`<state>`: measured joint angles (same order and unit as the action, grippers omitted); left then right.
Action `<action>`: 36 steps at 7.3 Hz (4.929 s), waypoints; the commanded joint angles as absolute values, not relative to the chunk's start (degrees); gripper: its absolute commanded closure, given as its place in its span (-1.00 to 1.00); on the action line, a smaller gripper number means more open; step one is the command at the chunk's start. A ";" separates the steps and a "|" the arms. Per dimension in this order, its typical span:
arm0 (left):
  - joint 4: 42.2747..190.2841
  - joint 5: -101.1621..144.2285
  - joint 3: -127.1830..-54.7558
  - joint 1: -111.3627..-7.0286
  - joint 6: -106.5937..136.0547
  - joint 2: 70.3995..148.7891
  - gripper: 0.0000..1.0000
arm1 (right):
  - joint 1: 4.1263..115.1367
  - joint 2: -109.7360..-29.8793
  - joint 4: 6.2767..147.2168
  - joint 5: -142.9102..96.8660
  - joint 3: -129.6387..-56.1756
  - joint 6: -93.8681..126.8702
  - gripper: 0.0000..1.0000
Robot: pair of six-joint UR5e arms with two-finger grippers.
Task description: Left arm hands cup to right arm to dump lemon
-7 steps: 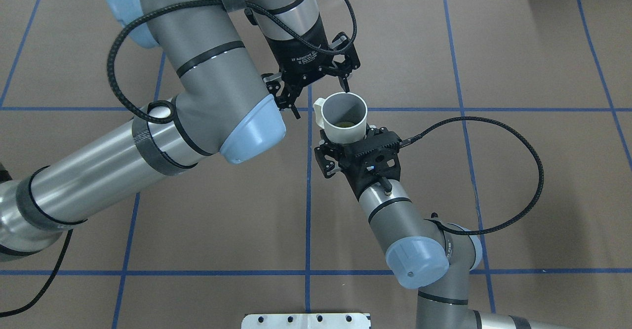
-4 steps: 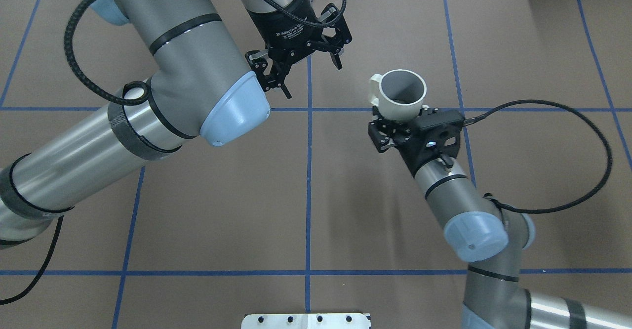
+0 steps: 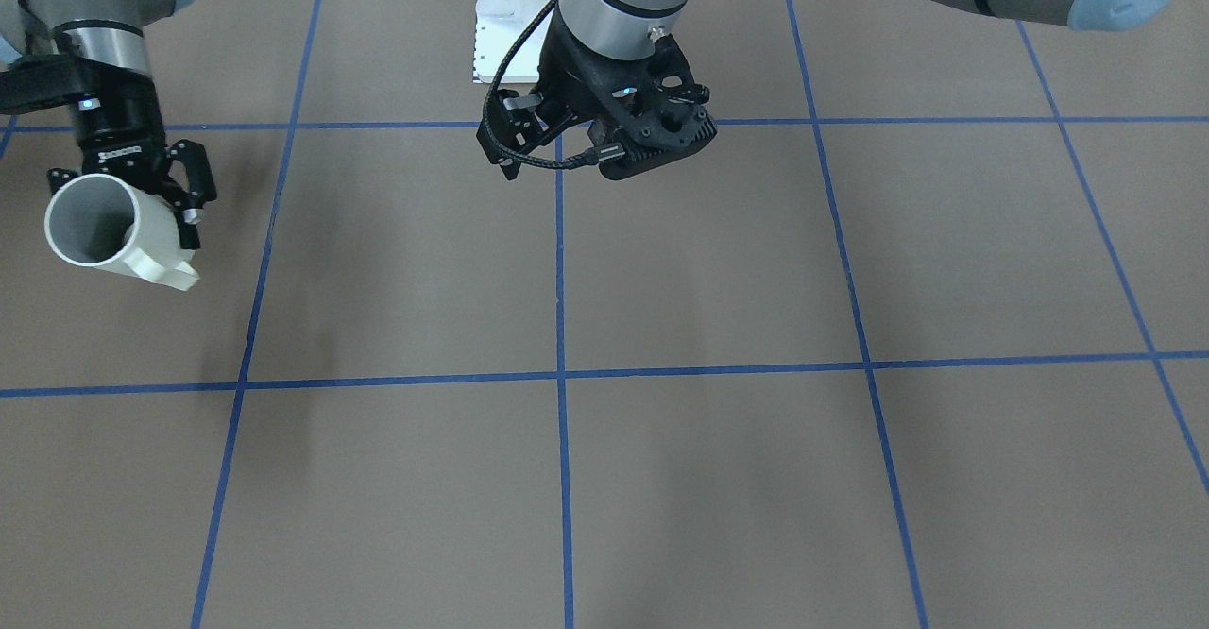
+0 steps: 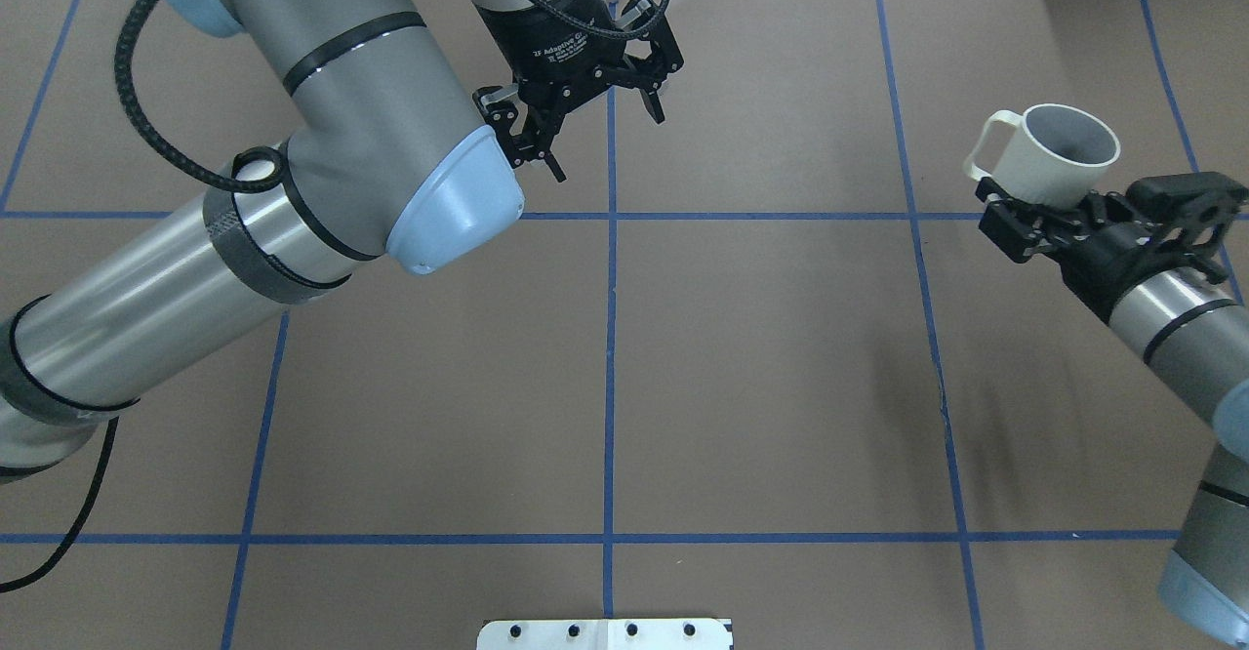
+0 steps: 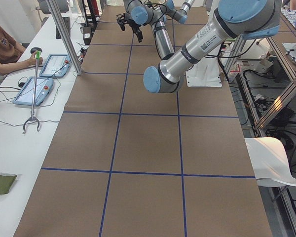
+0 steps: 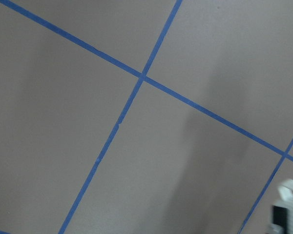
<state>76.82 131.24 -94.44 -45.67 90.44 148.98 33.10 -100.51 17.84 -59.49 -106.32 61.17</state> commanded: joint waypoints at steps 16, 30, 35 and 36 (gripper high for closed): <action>76.82 128.50 -94.22 -44.74 90.44 149.15 -1.00 | 71.28 -108.81 -33.84 -101.16 -70.05 128.63 0.87; 73.84 127.09 -94.66 -44.82 90.53 151.34 -1.00 | 78.05 -108.72 -43.06 -97.82 -63.54 183.23 0.82; 73.83 127.09 -94.66 -44.82 90.44 151.26 -1.00 | 78.57 -108.37 -43.15 -95.54 -65.21 185.45 0.84; 73.83 127.09 -94.57 -44.82 90.44 151.26 -1.00 | 78.57 -107.41 -42.37 -95.19 -66.26 185.54 0.84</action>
